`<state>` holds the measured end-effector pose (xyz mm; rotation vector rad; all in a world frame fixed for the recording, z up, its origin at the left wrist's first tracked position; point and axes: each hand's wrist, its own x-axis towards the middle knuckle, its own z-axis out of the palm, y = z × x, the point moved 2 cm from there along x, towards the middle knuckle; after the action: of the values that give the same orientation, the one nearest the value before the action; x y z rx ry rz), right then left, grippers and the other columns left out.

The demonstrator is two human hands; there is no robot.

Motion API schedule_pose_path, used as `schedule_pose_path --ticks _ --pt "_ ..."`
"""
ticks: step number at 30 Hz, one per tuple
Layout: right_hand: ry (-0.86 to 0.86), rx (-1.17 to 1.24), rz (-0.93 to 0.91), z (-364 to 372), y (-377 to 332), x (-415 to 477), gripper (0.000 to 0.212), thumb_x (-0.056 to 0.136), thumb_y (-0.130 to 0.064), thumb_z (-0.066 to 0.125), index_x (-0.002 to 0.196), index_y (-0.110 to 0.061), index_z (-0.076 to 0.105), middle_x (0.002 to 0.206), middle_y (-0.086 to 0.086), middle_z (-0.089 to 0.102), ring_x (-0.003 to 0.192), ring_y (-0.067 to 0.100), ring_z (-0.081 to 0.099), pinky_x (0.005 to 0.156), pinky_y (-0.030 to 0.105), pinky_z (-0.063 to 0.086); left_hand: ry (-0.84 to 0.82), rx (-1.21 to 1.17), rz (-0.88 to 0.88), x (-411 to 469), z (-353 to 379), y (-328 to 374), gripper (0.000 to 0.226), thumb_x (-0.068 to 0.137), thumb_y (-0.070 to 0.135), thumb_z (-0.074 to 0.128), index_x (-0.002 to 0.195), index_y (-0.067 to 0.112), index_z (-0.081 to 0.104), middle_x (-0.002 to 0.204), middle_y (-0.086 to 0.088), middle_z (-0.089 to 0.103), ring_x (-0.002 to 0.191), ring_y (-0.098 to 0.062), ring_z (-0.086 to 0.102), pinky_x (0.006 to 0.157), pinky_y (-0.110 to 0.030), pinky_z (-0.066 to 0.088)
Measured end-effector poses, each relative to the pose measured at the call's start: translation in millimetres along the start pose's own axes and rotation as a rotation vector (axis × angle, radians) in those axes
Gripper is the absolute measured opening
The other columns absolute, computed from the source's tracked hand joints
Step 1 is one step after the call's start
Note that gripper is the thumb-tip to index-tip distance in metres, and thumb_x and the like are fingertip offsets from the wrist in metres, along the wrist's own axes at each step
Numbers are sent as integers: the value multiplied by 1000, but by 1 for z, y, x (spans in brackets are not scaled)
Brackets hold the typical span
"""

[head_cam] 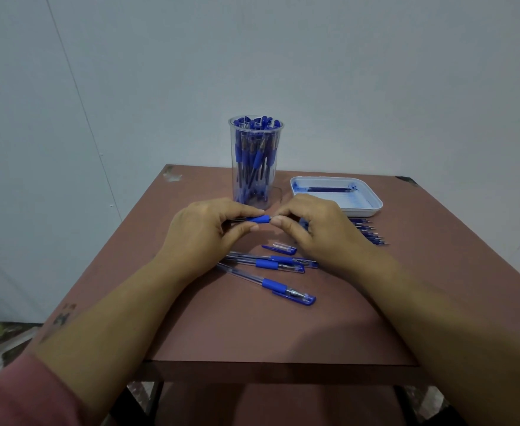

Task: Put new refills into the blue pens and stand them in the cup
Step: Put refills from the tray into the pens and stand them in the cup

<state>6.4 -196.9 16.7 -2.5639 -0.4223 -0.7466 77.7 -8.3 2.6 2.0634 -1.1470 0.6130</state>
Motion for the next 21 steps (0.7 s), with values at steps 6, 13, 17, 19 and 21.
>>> schedule_pose_path --ticks 6,13,17,19,21 --pt "-55 86 95 1 3 1 21 97 -32 55 96 -16 69 83 -5 62 77 8 55 68 19 43 -4 -8 19 1 0 0 29 84 48 63 109 36 72 88 22 67 70 4 52 64 -8 35" --pt "-9 88 37 0 -1 1 18 89 -27 67 102 -15 71 90 -3 66 83 9 59 72 20 47 10 -3 -3 0 0 -1 30 83 48 64 109 36 72 90 17 71 71 4 52 64 -7 35" --pt "-49 90 78 0 0 1 16 89 -29 67 101 -18 71 89 -7 65 83 5 56 71 14 43 -11 28 -30 0 1 -1 30 83 51 62 108 38 72 92 17 72 73 5 52 63 -8 34" --pt "-121 7 128 -2 5 1 24 87 -40 67 106 -26 68 92 -14 60 87 2 49 75 15 38 -4 63 -63 -1 1 -3 25 83 44 70 107 40 72 88 19 70 67 6 50 61 -7 31" --pt "-232 -143 173 -5 11 -2 40 83 -56 63 115 -32 66 96 -17 56 92 4 42 83 25 37 5 76 -104 -1 0 -8 24 83 42 71 107 41 72 85 20 67 65 8 49 60 -8 29"
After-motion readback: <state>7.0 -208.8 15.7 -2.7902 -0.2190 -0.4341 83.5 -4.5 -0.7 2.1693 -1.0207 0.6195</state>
